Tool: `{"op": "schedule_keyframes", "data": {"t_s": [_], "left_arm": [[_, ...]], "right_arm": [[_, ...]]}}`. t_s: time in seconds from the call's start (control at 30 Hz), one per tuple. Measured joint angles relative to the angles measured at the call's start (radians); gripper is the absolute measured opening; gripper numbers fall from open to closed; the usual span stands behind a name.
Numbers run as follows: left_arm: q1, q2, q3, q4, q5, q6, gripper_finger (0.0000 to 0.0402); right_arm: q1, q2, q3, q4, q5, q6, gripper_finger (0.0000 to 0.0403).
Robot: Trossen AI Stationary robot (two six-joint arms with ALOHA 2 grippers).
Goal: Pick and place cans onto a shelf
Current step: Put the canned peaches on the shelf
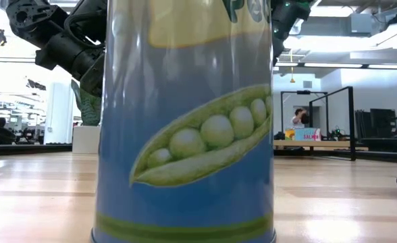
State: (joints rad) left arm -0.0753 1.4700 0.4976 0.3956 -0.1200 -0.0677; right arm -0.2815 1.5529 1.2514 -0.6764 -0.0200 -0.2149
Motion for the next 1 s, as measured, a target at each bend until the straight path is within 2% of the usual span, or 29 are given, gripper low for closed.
{"op": "schedule_keyframes", "data": {"t_s": [0.37,0.8,1.0], "left_arm": [[0.0,0.0,0.0,-0.034,-0.011,0.0,0.014],[0.0,0.0,0.0,-0.048,-0.052,0.005,0.014],[0.0,0.0,0.0,-0.048,-0.052,0.005,0.014]], "right_arm": [[-0.155,0.01,0.004,0.157,-0.004,-0.032,0.0005],[-0.253,0.008,0.003,0.11,-0.008,-0.03,0.0008],[-0.248,0.008,0.003,0.084,-0.008,-0.027,0.0035]]}}
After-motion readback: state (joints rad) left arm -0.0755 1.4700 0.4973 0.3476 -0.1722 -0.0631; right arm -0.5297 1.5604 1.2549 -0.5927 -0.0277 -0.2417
